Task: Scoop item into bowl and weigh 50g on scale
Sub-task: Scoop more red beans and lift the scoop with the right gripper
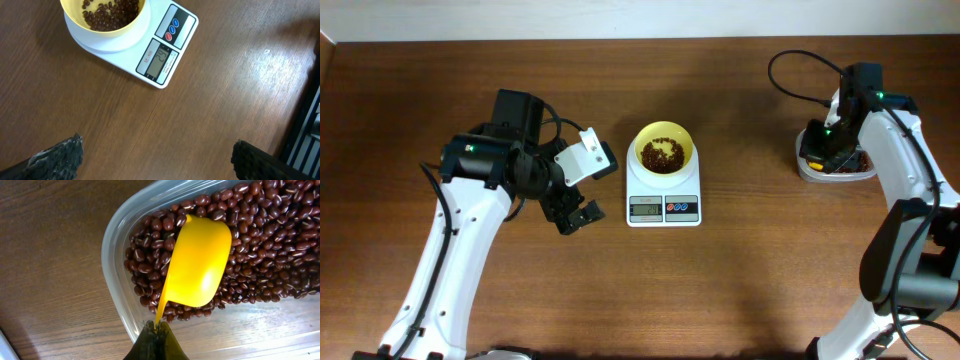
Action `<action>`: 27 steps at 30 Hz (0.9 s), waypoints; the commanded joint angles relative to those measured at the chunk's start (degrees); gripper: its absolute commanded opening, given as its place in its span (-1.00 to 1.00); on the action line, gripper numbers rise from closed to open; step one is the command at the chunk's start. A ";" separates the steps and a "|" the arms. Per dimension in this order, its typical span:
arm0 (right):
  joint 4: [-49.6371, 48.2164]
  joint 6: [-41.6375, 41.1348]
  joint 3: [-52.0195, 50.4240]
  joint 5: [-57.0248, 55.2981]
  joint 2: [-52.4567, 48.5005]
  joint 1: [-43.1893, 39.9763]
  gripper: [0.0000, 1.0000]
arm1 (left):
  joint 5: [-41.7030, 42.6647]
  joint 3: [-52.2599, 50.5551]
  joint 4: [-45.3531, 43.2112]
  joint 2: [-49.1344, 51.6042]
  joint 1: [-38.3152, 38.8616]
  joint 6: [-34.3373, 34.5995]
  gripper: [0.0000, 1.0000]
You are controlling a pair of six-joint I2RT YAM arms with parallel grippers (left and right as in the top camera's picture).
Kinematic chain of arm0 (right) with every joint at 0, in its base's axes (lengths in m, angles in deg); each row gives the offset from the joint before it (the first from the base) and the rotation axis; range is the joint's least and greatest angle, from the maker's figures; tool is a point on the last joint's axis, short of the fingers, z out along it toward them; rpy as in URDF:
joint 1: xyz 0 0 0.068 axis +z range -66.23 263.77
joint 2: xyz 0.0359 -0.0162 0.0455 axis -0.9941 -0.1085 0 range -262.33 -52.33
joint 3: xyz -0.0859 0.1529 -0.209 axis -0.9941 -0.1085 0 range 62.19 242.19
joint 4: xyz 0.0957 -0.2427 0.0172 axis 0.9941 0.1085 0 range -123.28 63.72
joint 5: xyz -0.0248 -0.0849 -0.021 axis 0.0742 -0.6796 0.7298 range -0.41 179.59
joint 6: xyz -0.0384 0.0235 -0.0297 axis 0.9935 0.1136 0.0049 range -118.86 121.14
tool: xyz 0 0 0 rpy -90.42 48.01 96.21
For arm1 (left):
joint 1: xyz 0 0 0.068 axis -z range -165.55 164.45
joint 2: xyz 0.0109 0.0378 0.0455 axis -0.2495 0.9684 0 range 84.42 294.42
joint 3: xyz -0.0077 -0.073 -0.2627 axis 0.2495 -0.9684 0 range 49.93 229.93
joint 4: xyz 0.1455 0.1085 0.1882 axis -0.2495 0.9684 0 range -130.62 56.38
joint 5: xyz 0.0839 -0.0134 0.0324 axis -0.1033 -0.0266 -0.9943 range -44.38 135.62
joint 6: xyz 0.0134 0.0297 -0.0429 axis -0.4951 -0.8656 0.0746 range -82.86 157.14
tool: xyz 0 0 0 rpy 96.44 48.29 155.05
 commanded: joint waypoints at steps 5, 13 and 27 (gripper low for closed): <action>-1.05 0.42 -0.07 10.86 -0.33 -3.89 -0.92 | 0.61 -0.26 0.04 0.09 -0.31 -0.92 0.98; 0.24 3.96 -0.07 18.82 -0.33 -11.91 -0.92 | 0.63 -0.26 0.04 0.09 -0.31 -0.92 0.98; 2.25 11.89 -3.65 26.32 -0.33 -15.93 -0.92 | 0.63 -0.26 0.04 0.09 -0.31 -0.92 0.98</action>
